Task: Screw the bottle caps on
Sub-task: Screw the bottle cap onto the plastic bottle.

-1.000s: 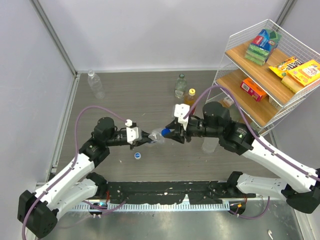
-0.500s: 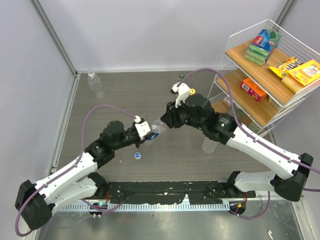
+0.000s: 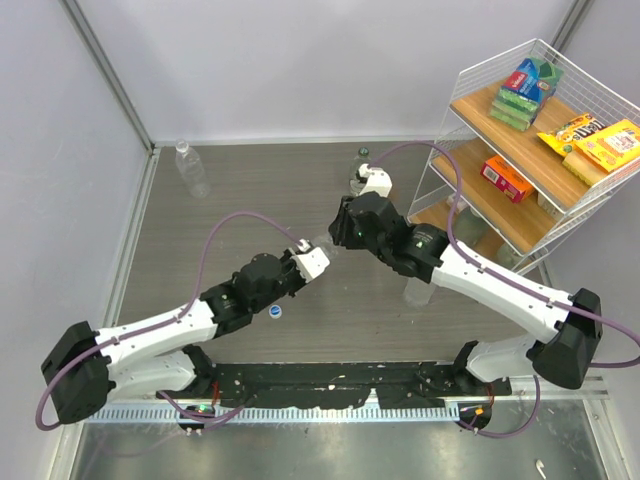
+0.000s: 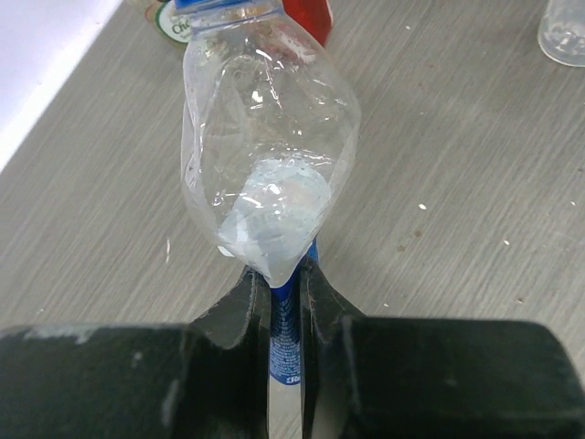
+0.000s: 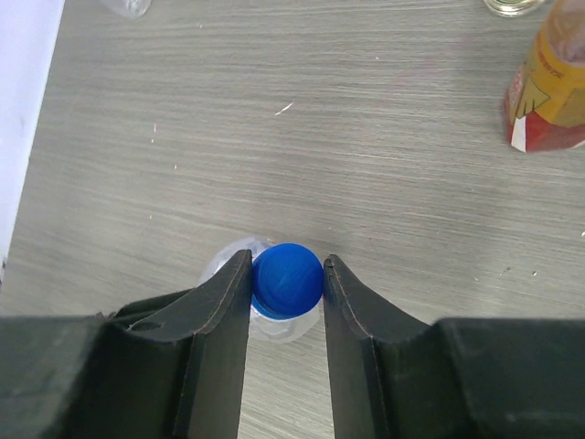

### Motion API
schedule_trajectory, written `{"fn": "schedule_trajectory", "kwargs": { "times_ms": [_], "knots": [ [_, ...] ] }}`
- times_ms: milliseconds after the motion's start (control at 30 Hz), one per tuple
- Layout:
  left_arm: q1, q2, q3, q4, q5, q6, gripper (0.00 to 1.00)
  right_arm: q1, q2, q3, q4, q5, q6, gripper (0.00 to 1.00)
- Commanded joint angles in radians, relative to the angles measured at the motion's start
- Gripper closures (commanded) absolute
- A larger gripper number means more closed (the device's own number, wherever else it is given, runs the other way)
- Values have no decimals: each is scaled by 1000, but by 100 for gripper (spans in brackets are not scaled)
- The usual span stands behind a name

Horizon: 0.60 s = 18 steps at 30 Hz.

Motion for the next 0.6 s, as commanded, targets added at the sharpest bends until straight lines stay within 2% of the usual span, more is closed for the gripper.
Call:
{"fn": "schedule_trajectory", "kwargs": {
  "times_ms": [0,133,333,533,567],
  "knots": [
    [-52,-18,34,433,-43,76,100,12,47,-2,-88,92,152,99],
    [-65,-9,-7,523,-85,86,100,11,53,19,-101,101,209,99],
    [-128,64,14,551,-188,189,100,12,88,21,-53,111,333,99],
    [-139,69,2,551,-171,188,100,12,93,33,-18,114,319,99],
    [-139,60,-3,549,-165,183,100,12,90,38,-23,118,304,96]
  ]
}}
